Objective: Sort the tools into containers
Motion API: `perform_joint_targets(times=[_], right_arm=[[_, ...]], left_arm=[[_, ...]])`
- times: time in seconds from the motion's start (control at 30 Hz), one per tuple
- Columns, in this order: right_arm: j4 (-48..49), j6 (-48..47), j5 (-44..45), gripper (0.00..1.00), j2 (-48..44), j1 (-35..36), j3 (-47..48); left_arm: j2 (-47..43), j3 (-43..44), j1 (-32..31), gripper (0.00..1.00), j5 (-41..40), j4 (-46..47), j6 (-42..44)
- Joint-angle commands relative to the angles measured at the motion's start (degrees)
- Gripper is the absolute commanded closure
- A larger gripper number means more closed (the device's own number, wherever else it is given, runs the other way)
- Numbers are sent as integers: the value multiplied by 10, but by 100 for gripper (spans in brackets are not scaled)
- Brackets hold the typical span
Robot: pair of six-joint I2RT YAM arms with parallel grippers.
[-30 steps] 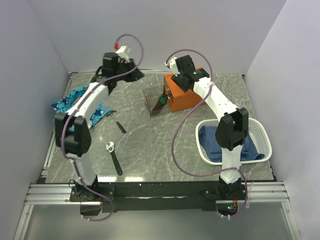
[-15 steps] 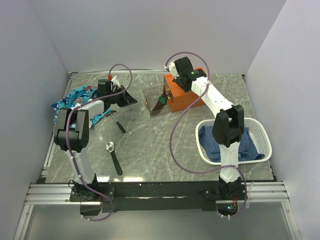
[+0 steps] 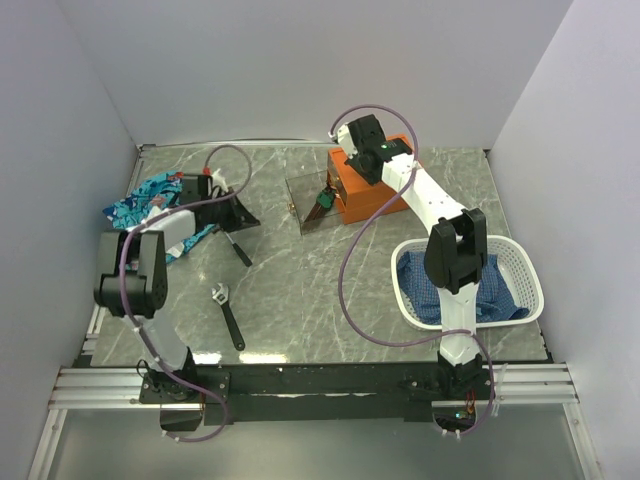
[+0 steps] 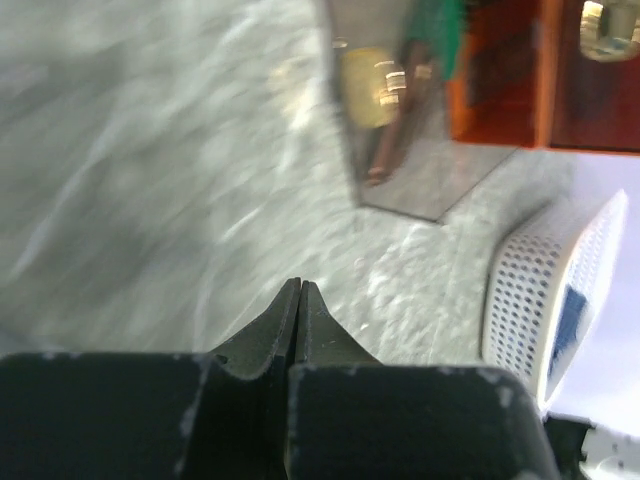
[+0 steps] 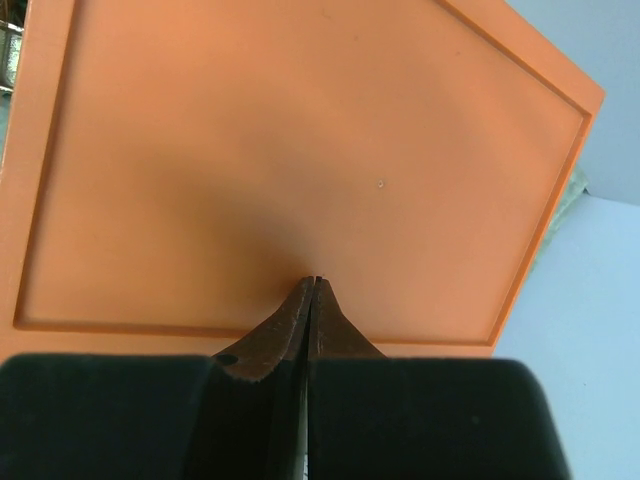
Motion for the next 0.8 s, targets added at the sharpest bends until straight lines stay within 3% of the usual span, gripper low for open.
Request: perform_joint_targets(times=[0.0,0.07,0.1,0.13,0.37,0.47,0.5,0.57,0.67,0.77], right_arm=[[0,3,-3,100,1,-5,0],[-2,4,-6,100,2,-4,0],[-1,4,-9,100,3,-4,1],[-3,6,-10,100,4,-4,2],[-6,8,-15,100,10,-4,1],[-6,9,-17,100,6,-3,-4],[-7,8,-17,100,6,-4,-6],[-6,10,-21,100,8,-3,-7],[-8,11,-24,100,13,-3,-1],[-8,13,-26,100,19,-3,3]], left_arm=[[-86,-42,20,97,-92,-80,4],[-104,-53,25,91,-146,-88,-11],[-119,-57,25,80,-164,-104,-13],[-126,-60,25,77,-182,-110,-19],[-146,-92,34,80,-228,-121,-13],[-163,-103,34,64,-259,-146,-2],[-170,-107,34,49,-264,-150,1],[-175,-112,34,44,-276,-157,3],[-173,-101,32,50,-233,-128,15],[-140,-56,-5,72,-175,-103,17]])
